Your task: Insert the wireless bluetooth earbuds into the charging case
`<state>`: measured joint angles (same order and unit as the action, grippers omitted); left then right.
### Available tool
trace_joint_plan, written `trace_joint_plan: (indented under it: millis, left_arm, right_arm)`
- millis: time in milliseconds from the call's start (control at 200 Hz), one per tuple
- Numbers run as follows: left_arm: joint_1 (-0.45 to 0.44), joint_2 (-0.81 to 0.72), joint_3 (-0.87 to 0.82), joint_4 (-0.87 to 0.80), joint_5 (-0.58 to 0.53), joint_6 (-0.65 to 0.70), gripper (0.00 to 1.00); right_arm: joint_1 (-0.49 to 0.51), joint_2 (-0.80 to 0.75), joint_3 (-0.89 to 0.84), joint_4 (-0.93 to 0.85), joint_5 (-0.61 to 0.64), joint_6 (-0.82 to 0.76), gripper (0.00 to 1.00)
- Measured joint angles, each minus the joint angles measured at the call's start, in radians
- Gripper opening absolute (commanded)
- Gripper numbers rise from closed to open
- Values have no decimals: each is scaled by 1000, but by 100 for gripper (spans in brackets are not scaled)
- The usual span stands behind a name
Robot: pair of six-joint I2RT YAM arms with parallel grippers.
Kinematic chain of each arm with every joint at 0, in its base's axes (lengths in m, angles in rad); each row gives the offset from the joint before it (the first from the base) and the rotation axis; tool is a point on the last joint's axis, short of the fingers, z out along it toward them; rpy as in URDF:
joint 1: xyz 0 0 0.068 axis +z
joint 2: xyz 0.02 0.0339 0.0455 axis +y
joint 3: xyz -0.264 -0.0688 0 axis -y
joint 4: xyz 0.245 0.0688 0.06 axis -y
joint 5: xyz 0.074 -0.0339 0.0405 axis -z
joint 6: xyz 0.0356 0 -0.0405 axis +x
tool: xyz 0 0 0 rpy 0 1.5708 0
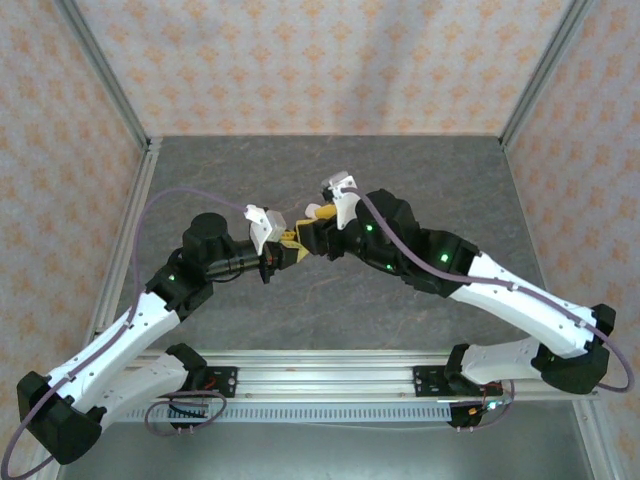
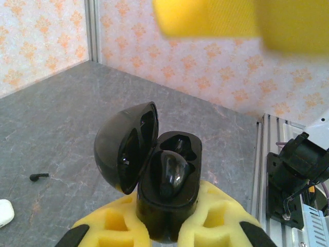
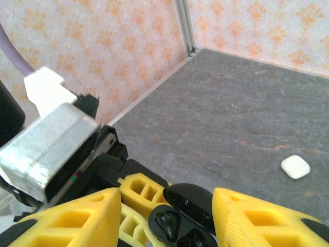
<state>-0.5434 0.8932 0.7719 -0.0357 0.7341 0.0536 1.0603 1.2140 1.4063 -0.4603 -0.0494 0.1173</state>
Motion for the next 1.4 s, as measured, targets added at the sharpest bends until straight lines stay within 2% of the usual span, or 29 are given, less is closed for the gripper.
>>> trace_joint_plan:
  millis: [175,345,535,690,926,1236,1401]
  left_arm:
    - [0,18,0,0,-13,0,0]
    - [0,50,0,2,-34,0,0]
    - [0,84,0,6,-60,1,0]
    - [0,135,0,22,-85,8,0]
    - [0,204,0,80,-150,26,0]
    - [0,325,95,109,-194,78,0]
    - [0,396,133,116,-193,87,0]
  right_arm:
    - [-72,0,80,-68,26,29,51]
    - [-237,19,101,-141,14,86,51]
    - [-470,152,102,-198,-112,171,51]
    - [-577,315,105,-214,-233,199,47]
    - [-644,564,171,-227,-343,191,45]
    - [-665,848,361,-232,-385,155,41]
    - [-665,938,382,-236,-396,151,41]
